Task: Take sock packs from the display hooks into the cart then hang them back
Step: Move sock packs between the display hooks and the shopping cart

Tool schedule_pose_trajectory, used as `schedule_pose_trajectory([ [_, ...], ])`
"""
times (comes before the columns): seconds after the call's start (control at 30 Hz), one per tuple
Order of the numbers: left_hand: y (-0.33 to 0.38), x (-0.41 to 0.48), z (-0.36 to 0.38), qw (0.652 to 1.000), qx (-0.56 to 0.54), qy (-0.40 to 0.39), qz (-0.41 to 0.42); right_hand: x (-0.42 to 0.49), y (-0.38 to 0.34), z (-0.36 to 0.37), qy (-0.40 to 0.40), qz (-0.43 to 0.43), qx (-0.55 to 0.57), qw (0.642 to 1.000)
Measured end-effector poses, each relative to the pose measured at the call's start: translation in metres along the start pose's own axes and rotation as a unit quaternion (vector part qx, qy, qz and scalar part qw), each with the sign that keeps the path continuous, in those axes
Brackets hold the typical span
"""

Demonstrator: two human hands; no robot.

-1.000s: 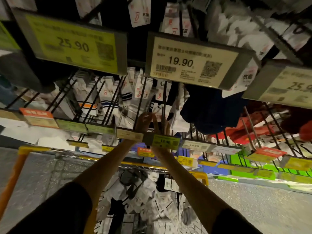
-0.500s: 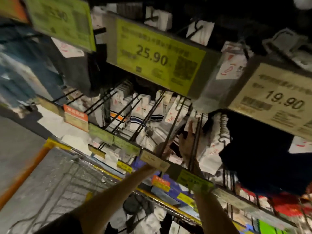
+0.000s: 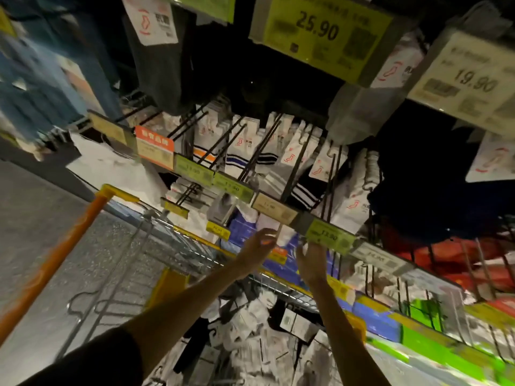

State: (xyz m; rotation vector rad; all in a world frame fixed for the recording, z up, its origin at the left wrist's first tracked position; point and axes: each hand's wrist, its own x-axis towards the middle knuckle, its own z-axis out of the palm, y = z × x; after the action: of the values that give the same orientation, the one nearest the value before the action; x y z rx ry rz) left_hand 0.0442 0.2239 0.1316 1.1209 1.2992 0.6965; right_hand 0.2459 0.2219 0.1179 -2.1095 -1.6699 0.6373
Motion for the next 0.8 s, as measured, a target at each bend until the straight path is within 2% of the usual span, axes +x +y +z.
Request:
schedule_pose_trajectory([
  [0.03,-0.004,-0.011,-0.003,1.0,0.009,0.007,-0.013,-0.037,-0.016,0.024,-0.021,0.005,-0.001,1.0],
  [0.1,-0.027,-0.035,-0.007,0.998,0.034,0.006,-0.046,-0.089,-0.016,0.044,-0.079,-0.037,0.034,0.996],
  [0.13,-0.038,-0.046,-0.011,0.998,0.035,0.003,-0.06,-0.108,-0.013,0.05,-0.063,-0.038,0.042,0.996],
  [0.2,-0.091,-0.055,-0.019,0.994,0.065,-0.024,-0.08,-0.137,-0.01,0.053,-0.102,-0.019,0.047,0.993],
  [0.23,-0.096,-0.069,-0.024,0.992,0.072,-0.035,-0.097,-0.16,-0.012,0.059,-0.143,-0.019,0.037,0.989],
  [0.33,-0.077,-0.131,-0.04,0.989,0.083,-0.045,-0.116,-0.22,-0.002,0.083,-0.136,-0.05,0.068,0.987],
  [0.4,-0.084,-0.16,-0.051,0.987,0.079,-0.044,-0.131,-0.246,0.002,0.091,-0.154,-0.021,0.051,0.986],
  [0.5,-0.122,-0.186,-0.065,0.976,0.121,-0.07,-0.168,-0.274,0.009,0.101,-0.182,0.007,0.028,0.983],
  [0.57,-0.147,-0.196,-0.069,0.971,0.143,-0.07,-0.18,-0.285,0.013,0.108,-0.236,0.065,0.013,0.969],
  [0.63,-0.182,-0.201,-0.071,0.967,0.146,-0.059,-0.201,-0.291,0.016,0.115,-0.297,0.086,-0.031,0.951],
  [0.8,-0.254,-0.196,-0.07,0.964,0.149,-0.019,-0.219,-0.296,0.03,0.137,-0.387,0.073,-0.062,0.917],
])
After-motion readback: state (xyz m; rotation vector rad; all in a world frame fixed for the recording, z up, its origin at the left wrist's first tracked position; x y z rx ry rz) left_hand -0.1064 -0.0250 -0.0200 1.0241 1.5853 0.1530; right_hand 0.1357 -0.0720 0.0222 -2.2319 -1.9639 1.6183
